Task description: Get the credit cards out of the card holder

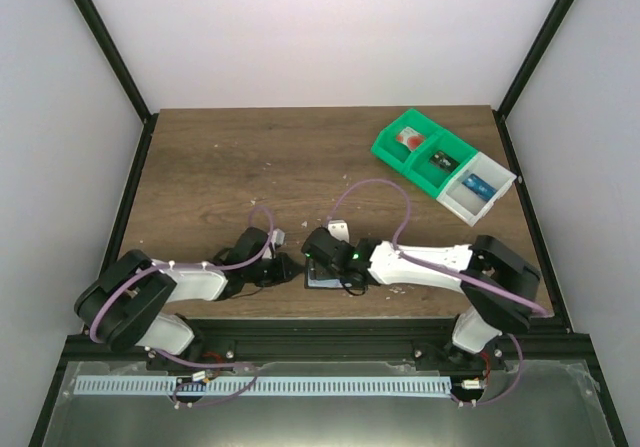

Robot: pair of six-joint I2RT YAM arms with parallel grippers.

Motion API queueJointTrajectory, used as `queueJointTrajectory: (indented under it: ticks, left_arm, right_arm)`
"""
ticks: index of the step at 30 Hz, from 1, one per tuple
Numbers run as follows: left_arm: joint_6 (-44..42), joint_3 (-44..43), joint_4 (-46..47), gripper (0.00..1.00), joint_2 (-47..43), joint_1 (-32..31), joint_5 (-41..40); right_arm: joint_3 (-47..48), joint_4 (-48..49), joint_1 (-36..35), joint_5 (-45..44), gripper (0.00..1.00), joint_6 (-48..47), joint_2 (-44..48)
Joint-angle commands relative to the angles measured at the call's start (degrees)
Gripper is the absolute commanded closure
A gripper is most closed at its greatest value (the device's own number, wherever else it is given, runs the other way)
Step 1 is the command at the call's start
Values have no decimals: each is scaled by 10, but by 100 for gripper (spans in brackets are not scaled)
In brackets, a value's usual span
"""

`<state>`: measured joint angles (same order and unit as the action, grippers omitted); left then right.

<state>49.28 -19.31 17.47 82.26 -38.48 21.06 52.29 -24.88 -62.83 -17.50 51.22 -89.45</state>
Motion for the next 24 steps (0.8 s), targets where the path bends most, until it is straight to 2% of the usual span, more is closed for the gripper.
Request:
queueJointTrajectory:
  ticks: [1, 14, 24]
  left_arm:
    - [1, 24, -70, 87, 4, -1, -33]
    - [2, 33, -71, 87, -11, 0, -34]
    - [-4, 36, -76, 87, -5, 0, -46]
  right_arm:
    - [32, -4, -4, 7, 24, 6, -47]
    - [35, -1, -5, 7, 29, 14, -100]
    - [28, -34, -5, -22, 34, 24, -100]
